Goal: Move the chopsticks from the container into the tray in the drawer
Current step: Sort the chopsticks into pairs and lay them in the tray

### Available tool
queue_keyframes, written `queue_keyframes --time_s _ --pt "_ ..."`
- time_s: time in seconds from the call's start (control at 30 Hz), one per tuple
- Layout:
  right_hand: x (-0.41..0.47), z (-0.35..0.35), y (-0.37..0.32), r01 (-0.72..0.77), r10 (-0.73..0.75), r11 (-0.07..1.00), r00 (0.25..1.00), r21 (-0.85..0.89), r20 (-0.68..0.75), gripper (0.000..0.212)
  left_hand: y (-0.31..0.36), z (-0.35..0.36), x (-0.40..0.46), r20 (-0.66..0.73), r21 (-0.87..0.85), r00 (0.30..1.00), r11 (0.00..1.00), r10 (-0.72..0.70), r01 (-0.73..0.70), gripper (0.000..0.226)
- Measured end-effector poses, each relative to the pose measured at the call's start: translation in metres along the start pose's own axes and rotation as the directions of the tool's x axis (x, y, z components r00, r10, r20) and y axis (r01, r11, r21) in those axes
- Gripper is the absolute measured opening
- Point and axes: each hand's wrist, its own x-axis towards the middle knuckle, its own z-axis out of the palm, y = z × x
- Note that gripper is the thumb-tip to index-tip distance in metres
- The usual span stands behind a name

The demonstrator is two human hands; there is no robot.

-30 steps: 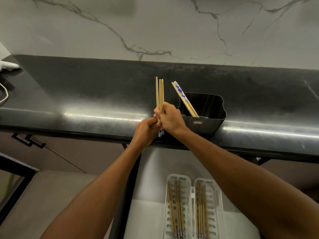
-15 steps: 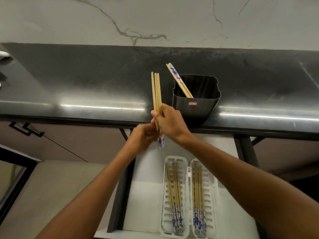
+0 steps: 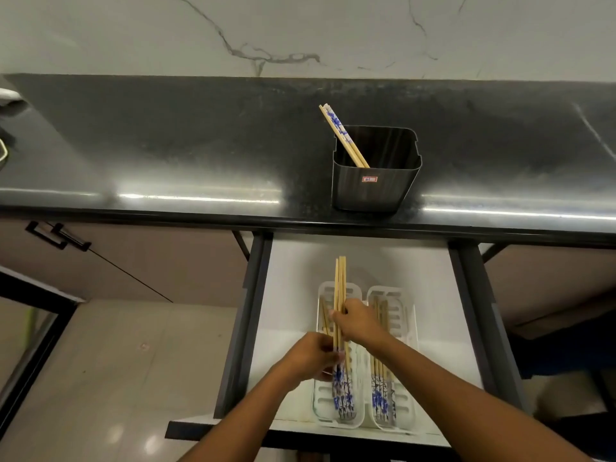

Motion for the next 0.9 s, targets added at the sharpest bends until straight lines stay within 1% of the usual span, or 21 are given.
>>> queue_keyframes --time_s 0.07,0.17,0.3,0.37,0.43,0.5,0.53,0.6,0.63,0.67,0.77,0.83,0.9 --pt "0.002 0.007 0.012 -0.070 0.070 0.998 0.997 0.002 0.022 0.015 -0.007 0.007 0.004 -0.022 0.055 0.997 0.996 -0.071 0.073 0.011" --pt "0.004 0.017 0.021 -0.134 0.134 0.991 0.990 -0.007 0.036 0.014 -0.015 0.017 0.009 -0.050 0.100 0.990 0.985 -0.134 0.138 0.013" --pt "0.002 0.027 0.025 -0.170 0.173 0.982 0.985 -0.087 0.025 0.008 -0.022 0.030 0.013 -0.114 0.168 0.972 0.961 -0.204 0.221 0.015" --pt "0.001 0.031 0.027 -0.189 0.194 0.975 0.980 -0.113 0.037 0.007 -0.025 0.036 0.016 -0.151 0.236 0.965 0.940 -0.215 0.247 0.009" --pt "0.002 0.034 0.029 -0.203 0.211 0.969 0.977 -0.138 0.042 0.016 -0.028 0.042 0.017 -0.202 0.341 0.959 0.904 -0.197 0.257 0.004" --pt "0.003 0.036 0.028 -0.218 0.228 0.962 0.973 -0.164 0.044 0.027 -0.030 0.047 0.020 -0.262 0.481 0.959 0.846 -0.111 0.230 0.010" --pt "0.003 0.037 0.028 -0.219 0.232 0.959 0.971 -0.178 0.051 0.026 -0.032 0.049 0.022 -0.286 0.525 0.956 0.825 -0.060 0.209 0.016" --pt "0.003 0.037 0.026 -0.240 0.261 0.946 0.963 -0.218 0.071 0.005 -0.034 0.053 0.023 -0.316 0.552 0.949 0.814 0.001 0.183 0.028" --pt "0.004 0.038 0.027 -0.268 0.289 0.937 0.955 -0.224 0.067 0.017 -0.035 0.054 0.023 -0.327 0.556 0.945 0.811 0.011 0.183 0.029" --pt "0.004 0.039 0.026 -0.281 0.306 0.929 0.949 -0.240 0.076 0.023 -0.035 0.055 0.023 -0.338 0.557 0.941 0.809 0.016 0.186 0.028" --pt "0.004 0.039 0.027 -0.335 0.372 0.903 0.923 -0.269 0.098 0.025 -0.037 0.055 0.025 -0.358 0.544 0.933 0.817 0.022 0.190 0.026" --pt "0.004 0.038 0.027 -0.336 0.381 0.898 0.917 -0.284 0.122 0.029 -0.037 0.056 0.025 -0.348 0.560 0.937 0.807 0.022 0.189 0.024" --pt "0.003 0.035 0.029 -0.307 0.359 0.903 0.923 -0.300 0.137 0.034 -0.035 0.057 0.024 -0.340 0.580 0.940 0.792 0.021 0.192 0.022"
